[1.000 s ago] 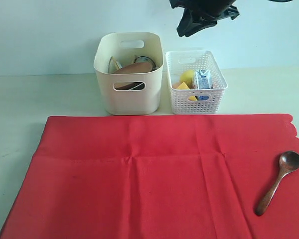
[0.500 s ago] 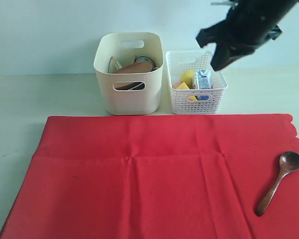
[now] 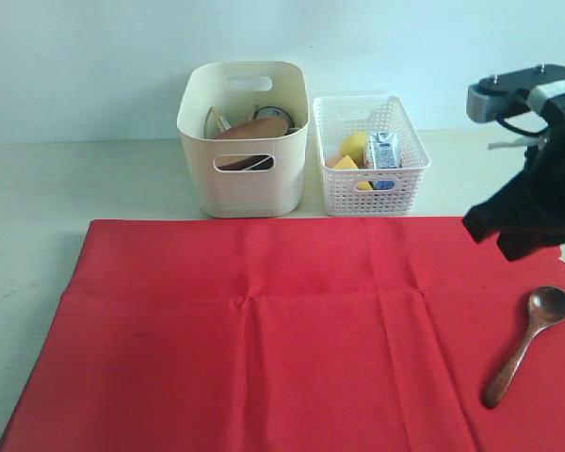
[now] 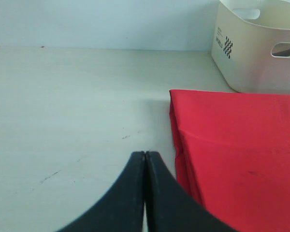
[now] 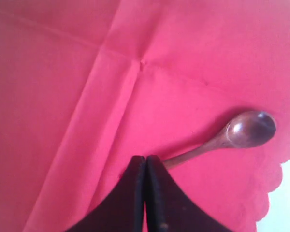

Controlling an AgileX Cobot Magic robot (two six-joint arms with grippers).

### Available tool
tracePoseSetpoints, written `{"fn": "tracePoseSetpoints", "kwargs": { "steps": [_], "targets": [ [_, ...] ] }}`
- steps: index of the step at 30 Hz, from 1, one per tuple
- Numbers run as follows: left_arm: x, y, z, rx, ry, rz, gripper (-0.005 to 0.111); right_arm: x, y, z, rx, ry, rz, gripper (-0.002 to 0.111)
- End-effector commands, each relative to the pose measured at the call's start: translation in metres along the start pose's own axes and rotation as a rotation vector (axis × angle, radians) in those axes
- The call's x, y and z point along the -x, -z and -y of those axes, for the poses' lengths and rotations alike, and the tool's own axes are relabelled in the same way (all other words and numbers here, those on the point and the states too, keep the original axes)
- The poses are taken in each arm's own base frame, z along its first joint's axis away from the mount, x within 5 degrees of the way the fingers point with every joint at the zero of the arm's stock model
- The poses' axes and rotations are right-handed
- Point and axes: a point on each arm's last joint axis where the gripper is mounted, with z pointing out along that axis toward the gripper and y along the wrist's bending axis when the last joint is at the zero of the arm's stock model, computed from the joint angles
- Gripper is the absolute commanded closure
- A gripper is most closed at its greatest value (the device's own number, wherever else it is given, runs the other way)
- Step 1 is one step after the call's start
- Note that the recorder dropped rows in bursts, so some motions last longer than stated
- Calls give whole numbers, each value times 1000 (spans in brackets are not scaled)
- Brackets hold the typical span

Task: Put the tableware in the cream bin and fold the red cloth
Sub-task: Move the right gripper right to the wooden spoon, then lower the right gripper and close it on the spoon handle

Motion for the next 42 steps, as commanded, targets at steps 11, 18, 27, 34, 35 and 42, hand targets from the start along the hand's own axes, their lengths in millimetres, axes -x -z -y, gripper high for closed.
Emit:
{"fn": "tracePoseSetpoints", "kwargs": {
  "steps": [11, 18, 27, 34, 35, 42],
  "targets": [
    [0, 0, 0, -5, -1, 16, 107, -30, -50, 2, -9, -103, -44, 108],
    [0, 0, 0, -5, -1, 16, 107, -36, -80, 11, -96, -166, -205, 108],
    [0, 0, 0, -5, -1, 16, 107, -37, -86, 25, -248, -129, -248, 96],
    [0, 0, 0, -5, -1, 16, 107, -36, -86, 25, -263, -254, -228, 55],
    [0, 0, 0, -5, -1, 16, 107, -37, -86, 26, -272, -246, -234, 49],
    [0, 0, 0, -5, -3, 16, 107, -34, -88, 26, -265, -289, -182, 33]
  ]
}}
